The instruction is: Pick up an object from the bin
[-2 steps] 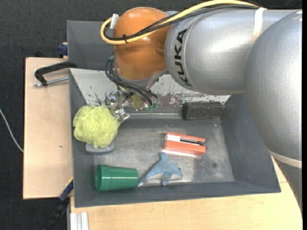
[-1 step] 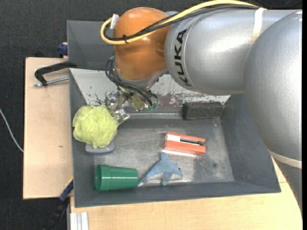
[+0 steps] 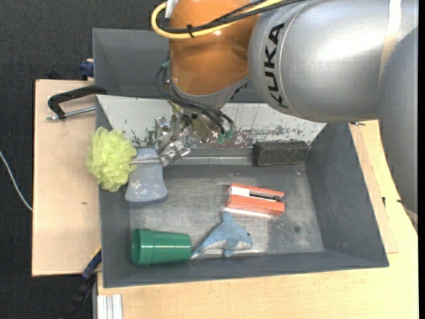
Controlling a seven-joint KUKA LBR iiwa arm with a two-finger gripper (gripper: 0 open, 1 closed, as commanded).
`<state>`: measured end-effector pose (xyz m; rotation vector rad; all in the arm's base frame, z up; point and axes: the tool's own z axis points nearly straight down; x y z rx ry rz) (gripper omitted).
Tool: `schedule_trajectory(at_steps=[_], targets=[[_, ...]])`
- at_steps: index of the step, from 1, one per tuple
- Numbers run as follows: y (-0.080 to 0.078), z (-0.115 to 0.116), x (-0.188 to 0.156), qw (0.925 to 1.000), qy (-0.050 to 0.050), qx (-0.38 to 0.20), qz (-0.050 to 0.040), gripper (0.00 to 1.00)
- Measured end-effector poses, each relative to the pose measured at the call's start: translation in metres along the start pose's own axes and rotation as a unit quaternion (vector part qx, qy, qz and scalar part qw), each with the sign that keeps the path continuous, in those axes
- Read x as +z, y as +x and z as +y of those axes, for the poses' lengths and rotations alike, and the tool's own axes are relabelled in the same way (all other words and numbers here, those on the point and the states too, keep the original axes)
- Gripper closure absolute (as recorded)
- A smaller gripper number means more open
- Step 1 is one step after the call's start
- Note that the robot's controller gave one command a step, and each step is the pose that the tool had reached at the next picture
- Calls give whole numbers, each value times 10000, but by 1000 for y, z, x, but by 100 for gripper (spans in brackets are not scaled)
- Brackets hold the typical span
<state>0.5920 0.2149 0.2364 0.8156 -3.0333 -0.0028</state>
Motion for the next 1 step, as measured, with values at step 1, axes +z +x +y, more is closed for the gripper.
schedule_trajectory(at_steps=[1], targets=[[15,-28,-24,9984,26,-558,-73,100]])
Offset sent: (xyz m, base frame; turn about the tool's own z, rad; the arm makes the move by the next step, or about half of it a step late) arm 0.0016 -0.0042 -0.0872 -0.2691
